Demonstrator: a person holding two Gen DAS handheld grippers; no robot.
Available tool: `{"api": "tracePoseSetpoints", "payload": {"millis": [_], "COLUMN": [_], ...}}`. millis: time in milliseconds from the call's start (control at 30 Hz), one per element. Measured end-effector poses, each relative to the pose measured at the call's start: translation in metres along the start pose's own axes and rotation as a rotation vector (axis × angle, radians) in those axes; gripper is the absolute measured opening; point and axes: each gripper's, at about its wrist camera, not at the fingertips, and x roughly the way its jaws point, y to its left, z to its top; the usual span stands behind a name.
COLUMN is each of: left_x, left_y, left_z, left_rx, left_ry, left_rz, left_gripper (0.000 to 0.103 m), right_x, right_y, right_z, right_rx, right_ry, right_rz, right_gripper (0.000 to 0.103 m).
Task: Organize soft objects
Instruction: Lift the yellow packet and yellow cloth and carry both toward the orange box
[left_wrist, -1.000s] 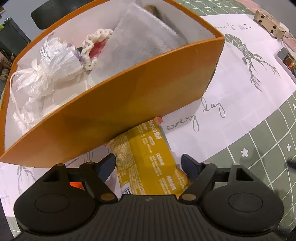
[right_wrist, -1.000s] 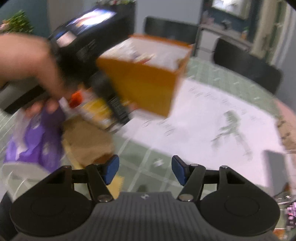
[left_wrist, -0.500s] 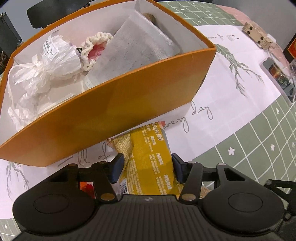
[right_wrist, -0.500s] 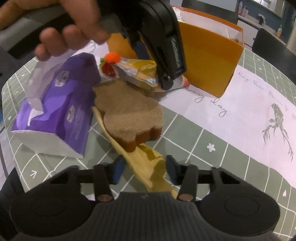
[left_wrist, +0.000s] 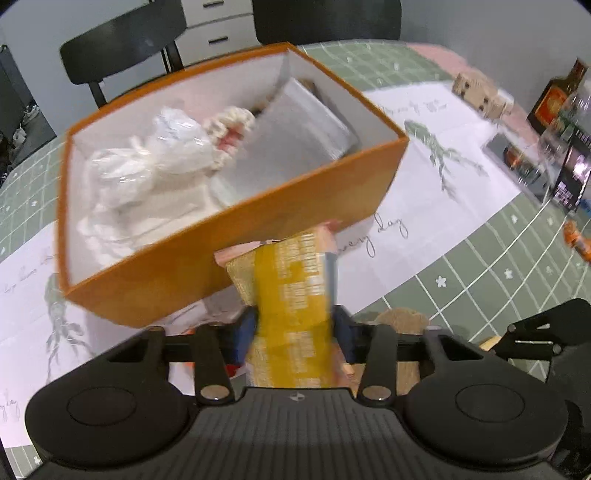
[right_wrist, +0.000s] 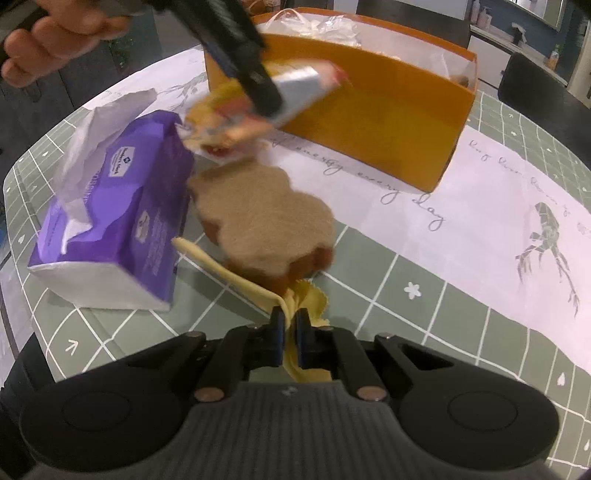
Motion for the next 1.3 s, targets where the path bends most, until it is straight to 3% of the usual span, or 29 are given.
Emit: {"api": "tracePoseSetpoints", "payload": {"millis": [333,633,1000,1300], "left_x": [-0.057,-0.067,-0.076,-0.098], "left_y": [0.055,0.103,0.155,0.165], "left_z": [-0.017,-0.063,-0.144,-0.184], "left_rx": [-0.062,-0.067,-0.128,-0.12], "left_ry": [-0.142,-0.121,-0.108,-0.125], "left_rz": [-0.012,0.045,0.022,0.02], "left_gripper": [0.04,0.039,0.039,0.039], "right_x": [-0.007,-0.022,-0.051,-0.063], "right_y": [-0.001,0.022,0.072,0.122], "right_z": [-0.005,-0.016,-0.027,-0.02], "right_rx": [-0.03,-0.117,-0.281,-0.369], "right_ry": [0.019,0.073,0.142,0.139], "right_rz": [-0.049,-0.061,0.044,0.181], "right_gripper": [0.004,0.004,0.003,0.003]}}
